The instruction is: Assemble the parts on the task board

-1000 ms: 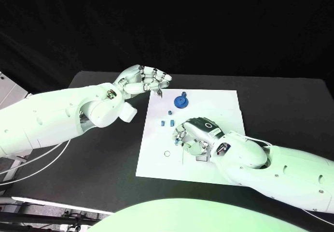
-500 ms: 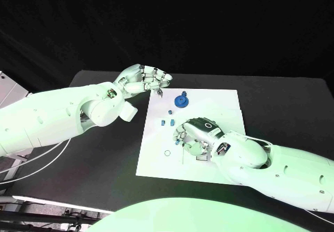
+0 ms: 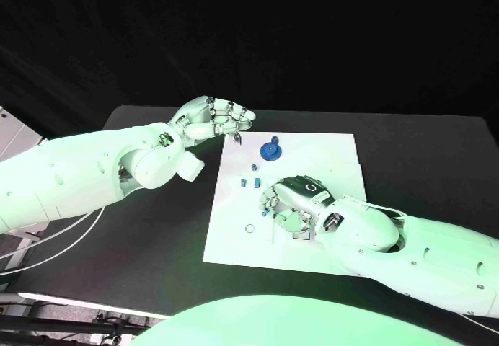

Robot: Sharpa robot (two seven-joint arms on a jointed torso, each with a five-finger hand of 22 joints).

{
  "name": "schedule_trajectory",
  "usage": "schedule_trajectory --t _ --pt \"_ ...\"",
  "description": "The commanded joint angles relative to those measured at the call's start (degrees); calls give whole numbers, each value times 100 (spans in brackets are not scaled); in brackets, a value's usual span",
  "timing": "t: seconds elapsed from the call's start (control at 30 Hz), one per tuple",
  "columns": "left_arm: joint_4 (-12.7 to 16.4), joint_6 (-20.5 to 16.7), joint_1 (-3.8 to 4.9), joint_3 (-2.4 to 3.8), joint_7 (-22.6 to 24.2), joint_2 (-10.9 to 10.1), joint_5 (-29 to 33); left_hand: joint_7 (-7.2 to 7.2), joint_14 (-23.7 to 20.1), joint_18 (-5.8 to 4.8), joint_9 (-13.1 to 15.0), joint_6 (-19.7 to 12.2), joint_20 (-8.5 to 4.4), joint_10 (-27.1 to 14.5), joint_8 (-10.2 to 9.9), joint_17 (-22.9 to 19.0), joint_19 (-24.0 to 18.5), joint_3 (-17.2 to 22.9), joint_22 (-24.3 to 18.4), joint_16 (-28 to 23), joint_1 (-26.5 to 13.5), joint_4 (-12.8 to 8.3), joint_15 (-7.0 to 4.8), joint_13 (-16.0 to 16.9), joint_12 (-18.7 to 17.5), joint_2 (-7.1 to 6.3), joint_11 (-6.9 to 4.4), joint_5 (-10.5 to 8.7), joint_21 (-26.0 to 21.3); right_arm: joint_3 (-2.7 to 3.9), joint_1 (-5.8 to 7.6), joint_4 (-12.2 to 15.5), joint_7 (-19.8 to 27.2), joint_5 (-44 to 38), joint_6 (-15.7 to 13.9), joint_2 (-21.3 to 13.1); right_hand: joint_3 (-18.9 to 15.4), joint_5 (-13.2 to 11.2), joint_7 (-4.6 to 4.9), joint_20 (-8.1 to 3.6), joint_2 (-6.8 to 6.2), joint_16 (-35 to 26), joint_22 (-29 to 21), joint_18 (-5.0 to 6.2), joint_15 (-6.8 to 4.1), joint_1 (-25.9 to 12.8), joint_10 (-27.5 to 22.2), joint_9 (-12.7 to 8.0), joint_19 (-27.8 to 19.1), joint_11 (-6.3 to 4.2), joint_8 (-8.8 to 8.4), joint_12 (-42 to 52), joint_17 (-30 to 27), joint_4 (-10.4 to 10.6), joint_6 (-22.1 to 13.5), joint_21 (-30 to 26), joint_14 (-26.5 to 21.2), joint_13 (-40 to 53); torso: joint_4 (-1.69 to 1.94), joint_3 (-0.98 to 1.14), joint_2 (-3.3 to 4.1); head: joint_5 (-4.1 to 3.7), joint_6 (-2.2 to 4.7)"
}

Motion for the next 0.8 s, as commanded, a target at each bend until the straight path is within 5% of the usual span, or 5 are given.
schedule_trajectory --t 0.03,0.3,0.8 --pt "-1 40 2 0 17 10 16 79 -5 84 -8 -43 -7 32 19 4 32 -7 -9 -37 39 13 26 -5 -22 -2 -10 23 -27 -6 -10 14 -73 -128 -2 -5 -5 9 29 21 43 38 6 -112 -20 -29 78 7 0 -32 20 23 3 -37 -3 33 352 6 1 4 1 -3 2" --pt "-19 39 2 -3 15 9 16 79 -5 84 -8 -43 -7 32 19 4 32 -7 -9 -37 39 13 26 -5 -22 -2 -10 23 -27 -6 -10 42 -77 -135 -23 -10 -4 8 30 22 43 41 5 -111 -20 -30 78 8 -1 -32 20 23 7 -39 -3 32 353 6 1 0 1 -6 8" --pt "1 39 2 -4 8 6 15 78 -5 84 -11 -46 -7 33 19 3 34 -9 -14 -41 42 17 26 -11 -28 0 -11 24 -32 -30 -10 30 -250 -515 782 121 -13 -3 37 27 32 40 -24 -102 -15 -65 61 17 -22 -25 13 17 -4 -54 -16 3 348 1 6 -7 3 -30 -3"
